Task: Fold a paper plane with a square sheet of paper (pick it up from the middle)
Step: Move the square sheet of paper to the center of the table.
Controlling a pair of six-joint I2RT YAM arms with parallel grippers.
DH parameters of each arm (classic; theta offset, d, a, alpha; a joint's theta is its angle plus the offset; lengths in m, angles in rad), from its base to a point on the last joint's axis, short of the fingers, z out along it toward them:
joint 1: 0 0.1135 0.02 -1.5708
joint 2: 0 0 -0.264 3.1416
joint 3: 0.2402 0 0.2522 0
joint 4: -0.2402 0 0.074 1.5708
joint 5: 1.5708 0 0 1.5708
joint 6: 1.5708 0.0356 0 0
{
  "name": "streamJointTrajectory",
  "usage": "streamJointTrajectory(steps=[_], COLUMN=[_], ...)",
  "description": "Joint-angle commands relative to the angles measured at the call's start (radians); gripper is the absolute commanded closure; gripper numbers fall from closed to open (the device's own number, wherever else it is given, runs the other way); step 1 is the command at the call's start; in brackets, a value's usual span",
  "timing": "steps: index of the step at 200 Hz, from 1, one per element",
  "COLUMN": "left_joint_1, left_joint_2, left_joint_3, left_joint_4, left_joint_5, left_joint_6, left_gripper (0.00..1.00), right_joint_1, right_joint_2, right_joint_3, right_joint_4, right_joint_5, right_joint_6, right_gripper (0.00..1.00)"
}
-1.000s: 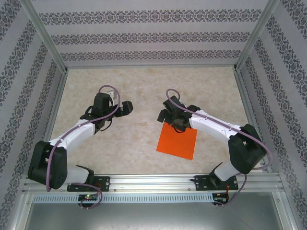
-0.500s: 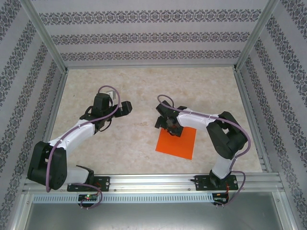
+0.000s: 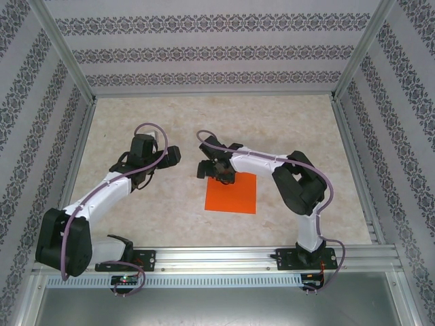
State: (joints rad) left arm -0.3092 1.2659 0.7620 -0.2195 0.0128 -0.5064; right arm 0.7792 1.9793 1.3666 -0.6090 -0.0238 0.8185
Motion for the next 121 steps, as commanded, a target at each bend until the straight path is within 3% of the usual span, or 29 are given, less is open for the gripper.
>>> streamJointTrajectory(steps=[1, 20, 42, 63, 121], left_joint_1=[-0.007, -0.005, -0.002, -0.002, -0.001], left_joint_2=[-0.04, -0.053, -0.035, 0.002, 0.057], left_joint_3=[-0.02, -0.041, -0.061, -0.055, -0.02], left_joint_4=[-0.012, 0.023, 0.081, 0.11, 0.096], left_joint_5=[-0.013, 0.016, 0.076, 0.14, 0.193], left_joint_6=[0.004, -0.02, -0.063, -0.075, -0.066], left_gripper=[0.0, 0.0, 0.0, 0.0, 0.0], right_joint_1=[0.012, 0.002, -0.047, -0.053, -0.042], right_joint_2=[-0.037, -0.134, -0.22, -0.283, -0.179], right_joint_3=[0.06, -0.015, -0.135, -0.27, -0.26], right_joint_4=[-0.081, -0.102, -0.122, -0.005, 0.102], right_joint_5=[0.046, 0.133, 0.109, 0.06, -0.019], right_joint_6=[-0.089, -0.075, 0.02, 0.087, 0.111], right_gripper=[0.14, 0.13, 0.13, 0.13, 0.13])
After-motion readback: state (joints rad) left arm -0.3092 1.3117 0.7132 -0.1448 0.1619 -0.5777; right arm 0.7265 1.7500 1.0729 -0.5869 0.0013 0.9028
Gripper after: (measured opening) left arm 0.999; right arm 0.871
